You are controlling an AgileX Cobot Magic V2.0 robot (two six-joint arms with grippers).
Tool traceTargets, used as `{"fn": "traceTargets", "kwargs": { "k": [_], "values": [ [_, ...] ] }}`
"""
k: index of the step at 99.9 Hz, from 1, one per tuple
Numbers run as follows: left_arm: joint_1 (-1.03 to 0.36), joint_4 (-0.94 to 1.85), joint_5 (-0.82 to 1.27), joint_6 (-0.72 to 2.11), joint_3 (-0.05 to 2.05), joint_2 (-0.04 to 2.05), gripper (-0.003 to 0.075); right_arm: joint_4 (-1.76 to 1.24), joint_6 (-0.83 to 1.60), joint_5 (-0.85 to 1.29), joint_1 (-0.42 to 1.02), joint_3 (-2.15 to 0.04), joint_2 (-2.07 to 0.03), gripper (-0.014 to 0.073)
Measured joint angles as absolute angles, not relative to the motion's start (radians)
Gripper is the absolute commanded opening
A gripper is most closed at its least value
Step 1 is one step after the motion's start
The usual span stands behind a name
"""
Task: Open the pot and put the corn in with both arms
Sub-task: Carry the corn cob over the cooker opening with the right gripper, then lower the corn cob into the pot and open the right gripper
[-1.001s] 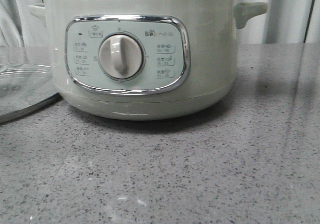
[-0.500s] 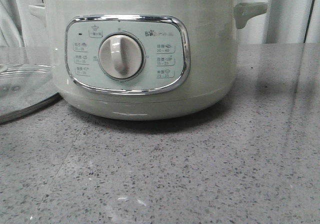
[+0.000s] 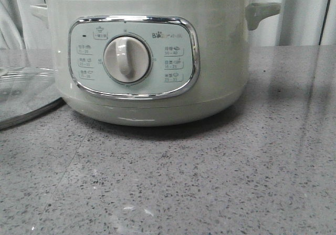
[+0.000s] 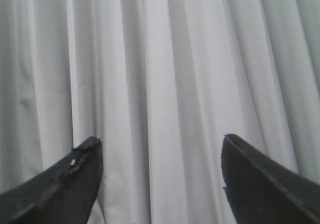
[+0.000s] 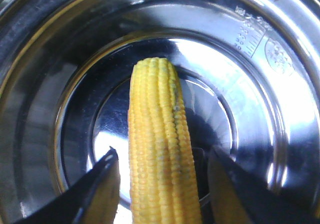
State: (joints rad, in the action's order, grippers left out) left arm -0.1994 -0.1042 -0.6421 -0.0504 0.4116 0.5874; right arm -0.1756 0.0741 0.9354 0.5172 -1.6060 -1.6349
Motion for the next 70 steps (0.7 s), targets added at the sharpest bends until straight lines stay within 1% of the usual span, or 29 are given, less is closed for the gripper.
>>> {"fn": "traceTargets", "kwargs": {
  "k": [5,7,10,12,17,19,22,54,70],
  "values": [
    [-0.199,-0.104,-0.642,-0.050,0.412,0.587,0.0313,-0.176,0.074,0.935,0.517,-1.606,-1.635,0.0151],
    [-0.199,-0.104,-0.642,-0.050,0.412,0.587,0.0274,-0.176,0.074,0.935,0.517,-1.606,-1.633,0.0126],
    [-0.199,-0.104,-0.642,-0.050,0.412,0.587,0.0205,-0.176,0.074,0.937,0.517,-1.606,-1.630,0.0061],
    [-0.199,-0.104,-0.642,-0.050,0.412,0.587,0.0177,-0.176,0.074,0.939,0.517,-1.606,-1.627,0.0022],
    [-0.199,-0.104,-0.642,-0.050,0.412,0.587,0.0068,-0.176,0.074,0.939,0.517,-1.606,-1.619,-0.0062],
    [-0.199,-0.104,-0.642,-0.050,0.412,0.587,0.0043,-0.174,0.074,0.941,0.517,-1.606,-1.617,-0.0070],
    [-0.199,-0.104,-0.642,-0.050,0.412,0.587,-0.0018,-0.171,0.074,0.941,0.517,-1.606,-1.611,-0.0069],
    [-0.199,-0.104,-0.640,-0.050,0.412,0.585,-0.0020,-0.093,0.074,0.959,0.517,-1.606,-1.511,-0.0070],
    [-0.199,-0.104,-0.589,-0.050,0.412,0.555,-0.0020,-0.080,0.076,0.967,0.517,-1.606,-1.451,-0.0070]
  ]
}}
